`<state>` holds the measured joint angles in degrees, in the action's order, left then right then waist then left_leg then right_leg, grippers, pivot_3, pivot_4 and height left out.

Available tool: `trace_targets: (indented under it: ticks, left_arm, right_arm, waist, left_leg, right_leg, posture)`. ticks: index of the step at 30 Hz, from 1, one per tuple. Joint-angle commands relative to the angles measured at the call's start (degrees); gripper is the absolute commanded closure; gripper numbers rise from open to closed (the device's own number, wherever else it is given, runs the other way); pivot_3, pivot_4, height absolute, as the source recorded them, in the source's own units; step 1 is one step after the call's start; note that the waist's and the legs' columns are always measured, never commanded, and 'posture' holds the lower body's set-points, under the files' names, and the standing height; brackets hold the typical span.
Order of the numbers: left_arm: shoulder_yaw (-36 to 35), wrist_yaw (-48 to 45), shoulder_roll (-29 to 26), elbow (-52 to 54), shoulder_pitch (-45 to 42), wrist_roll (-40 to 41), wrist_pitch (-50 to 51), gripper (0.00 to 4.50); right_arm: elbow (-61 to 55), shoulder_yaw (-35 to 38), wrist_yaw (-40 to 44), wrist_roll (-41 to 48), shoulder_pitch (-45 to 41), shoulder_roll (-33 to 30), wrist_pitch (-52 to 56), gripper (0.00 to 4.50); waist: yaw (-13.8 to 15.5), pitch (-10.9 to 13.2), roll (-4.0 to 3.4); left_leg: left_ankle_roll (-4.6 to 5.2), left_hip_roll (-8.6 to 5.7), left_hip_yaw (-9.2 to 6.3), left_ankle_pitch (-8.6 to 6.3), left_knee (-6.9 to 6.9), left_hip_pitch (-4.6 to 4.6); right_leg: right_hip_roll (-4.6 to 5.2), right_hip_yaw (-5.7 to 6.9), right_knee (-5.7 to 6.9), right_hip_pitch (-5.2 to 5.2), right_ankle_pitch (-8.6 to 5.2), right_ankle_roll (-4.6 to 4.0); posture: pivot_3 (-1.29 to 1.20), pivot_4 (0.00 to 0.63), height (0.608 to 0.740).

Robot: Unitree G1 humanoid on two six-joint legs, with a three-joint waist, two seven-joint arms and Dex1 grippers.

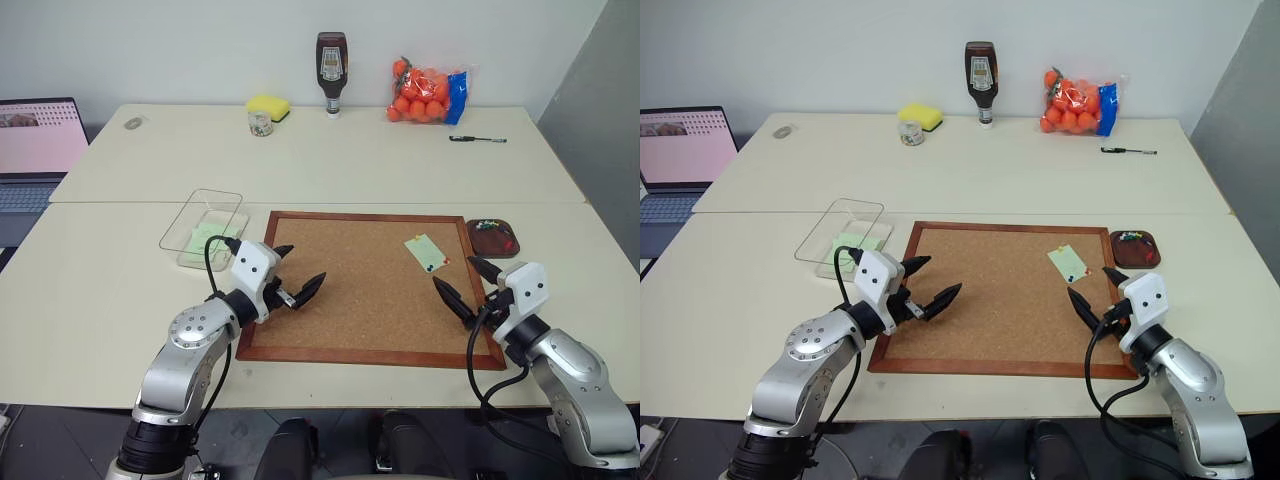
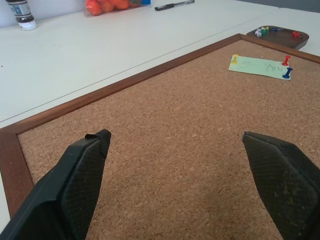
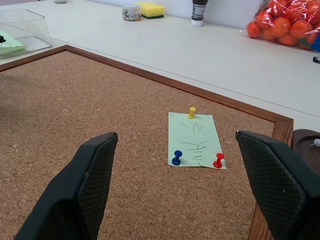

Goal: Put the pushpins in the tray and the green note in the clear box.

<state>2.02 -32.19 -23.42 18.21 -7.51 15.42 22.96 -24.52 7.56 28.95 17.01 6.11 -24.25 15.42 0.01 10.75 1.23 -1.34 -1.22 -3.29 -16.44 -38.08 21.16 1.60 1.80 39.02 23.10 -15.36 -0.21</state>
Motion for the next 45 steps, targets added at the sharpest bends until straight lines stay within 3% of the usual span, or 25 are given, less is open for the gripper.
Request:
trace_targets:
  ticks: [1, 8, 18, 30, 41, 45]
  left_arm:
    - [-0.34, -0.68, 0.52, 2.96, 0.01, 1.16, -2.34, 0.00]
    - [-0.17, -1.02, -0.42, 3.01, -0.95, 1.39, 0.93, 0.00]
    - [2.38, -9.20, -1.80, 2.08, -4.85, 5.87, 2.87, 0.00]
    - [8.91, -12.85, -2.12, -8.21, -10.11, 0.14, -0.34, 2.19]
    - [9.20, -12.48, -1.41, -10.35, -9.50, -1.04, -0.02, 4.44]
    - [9.57, -12.99, -1.80, -9.62, -8.58, -0.71, 1.46, 4.47]
  right_arm:
    - [-0.78, 0.72, 0.53, 0.60, -0.57, -0.43, -1.22, 0.51]
    - [-1.00, 0.53, 0.51, 0.44, -0.58, -0.28, -1.07, 0.51]
    - [-3.91, 1.11, -0.38, 0.96, 0.36, -0.42, 0.27, 0.51]
    - [-8.86, 1.08, -3.32, 2.85, -4.00, -2.36, 11.75, 0.46]
    - [0.29, -0.75, -6.77, 3.91, -17.93, -0.35, 23.52, 0.46]
    - [9.10, -2.75, -8.56, 2.39, -26.44, 2.67, 25.81, 0.46]
  waist:
    - [0.00, 0.00, 0.00]
    - [-0.01, 0.00, 0.00]
    - [-0.04, 0.00, 0.00]
    - [-0.09, 0.00, 0.00]
    - [-0.17, 0.00, 0.00]
    - [-0.34, 0.00, 0.00]
  left_leg:
    - [0.00, 0.00, 0.00, 0.00, 0.00, 0.00]
    - [0.00, 0.00, 0.00, 0.00, 0.00, -0.01]
    - [0.00, 0.00, 0.01, 0.00, 0.00, 0.00]
    - [0.00, 0.00, 0.00, 0.00, 0.01, 0.00]
    - [0.01, 0.00, -0.01, 0.00, 0.01, 0.02]
    - [0.01, 0.00, 0.05, 0.01, 0.02, -0.01]
  right_leg:
    - [0.00, 0.00, 0.00, 0.00, 0.00, 0.00]
    - [0.00, 0.00, 0.00, 0.00, 0.00, 0.00]
    - [0.00, 0.00, 0.00, 0.00, 0.00, 0.00]
    - [-0.02, 0.00, 0.01, 0.01, 0.00, 0.00]
    - [-0.02, 0.00, -0.01, 0.03, 0.00, 0.00]
    - [-0.02, -0.04, 0.02, 0.04, 0.02, -0.02]
  posture:
    - [0.00, 0.150, 0.740]
    - [0.00, 0.150, 0.740]
    - [0.00, 0.150, 0.740]
    - [0.00, 0.150, 0.740]
    - [0.00, 0.150, 0.740]
    - [0.00, 0.150, 0.740]
